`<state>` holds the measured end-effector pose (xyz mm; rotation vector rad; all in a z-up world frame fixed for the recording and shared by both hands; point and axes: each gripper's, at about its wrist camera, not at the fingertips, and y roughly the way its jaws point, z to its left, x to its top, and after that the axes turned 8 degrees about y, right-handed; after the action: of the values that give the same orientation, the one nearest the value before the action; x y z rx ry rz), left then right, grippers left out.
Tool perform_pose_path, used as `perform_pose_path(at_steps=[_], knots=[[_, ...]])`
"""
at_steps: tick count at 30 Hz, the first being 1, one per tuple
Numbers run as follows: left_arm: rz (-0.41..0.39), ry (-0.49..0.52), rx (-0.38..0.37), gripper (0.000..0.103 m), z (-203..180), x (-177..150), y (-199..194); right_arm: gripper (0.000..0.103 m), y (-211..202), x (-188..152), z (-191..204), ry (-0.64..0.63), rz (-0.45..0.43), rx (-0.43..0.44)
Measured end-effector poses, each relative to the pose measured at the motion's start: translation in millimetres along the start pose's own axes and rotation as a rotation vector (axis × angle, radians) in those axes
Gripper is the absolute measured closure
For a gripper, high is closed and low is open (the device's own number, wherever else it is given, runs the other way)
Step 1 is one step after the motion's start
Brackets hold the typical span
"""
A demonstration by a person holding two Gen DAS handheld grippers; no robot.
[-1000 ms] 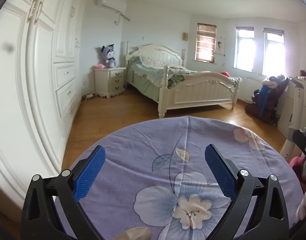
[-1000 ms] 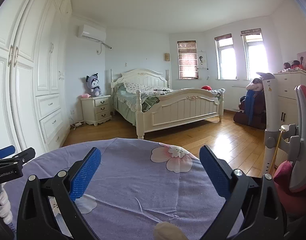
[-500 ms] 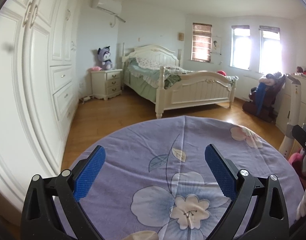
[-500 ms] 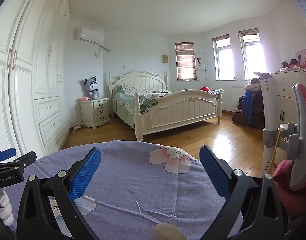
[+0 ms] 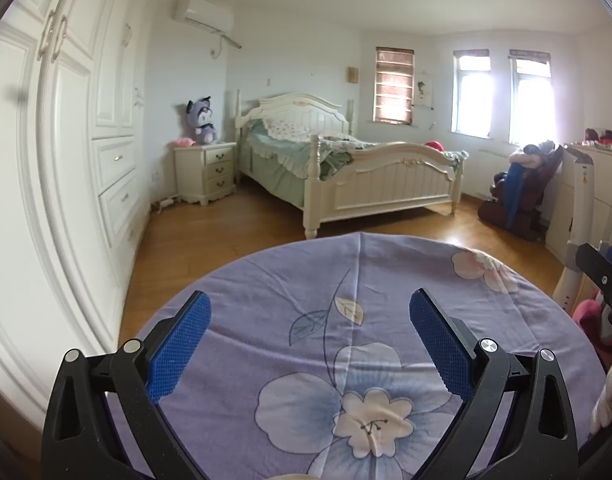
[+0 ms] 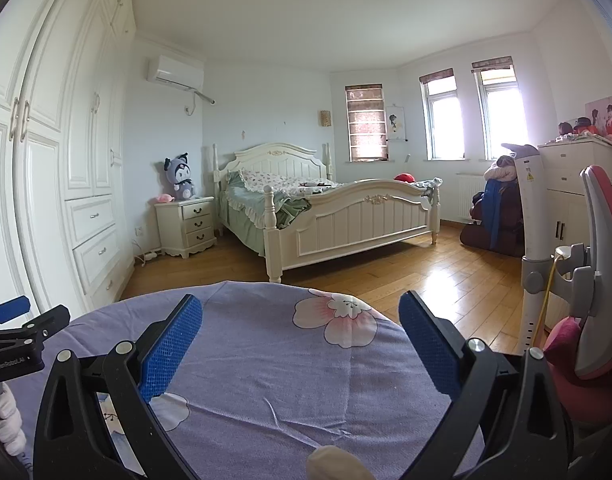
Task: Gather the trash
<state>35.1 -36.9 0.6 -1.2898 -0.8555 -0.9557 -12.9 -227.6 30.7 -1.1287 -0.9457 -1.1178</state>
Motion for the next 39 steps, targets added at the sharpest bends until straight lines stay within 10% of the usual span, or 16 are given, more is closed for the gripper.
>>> perform_pose_path(at_steps=[39], knots=[[-0.016, -0.006, 0.003, 0.005, 3.7, 3.5, -1.7, 0.006, 1.0, -1.2, -8.8, -0.003, 0.001, -0.009]])
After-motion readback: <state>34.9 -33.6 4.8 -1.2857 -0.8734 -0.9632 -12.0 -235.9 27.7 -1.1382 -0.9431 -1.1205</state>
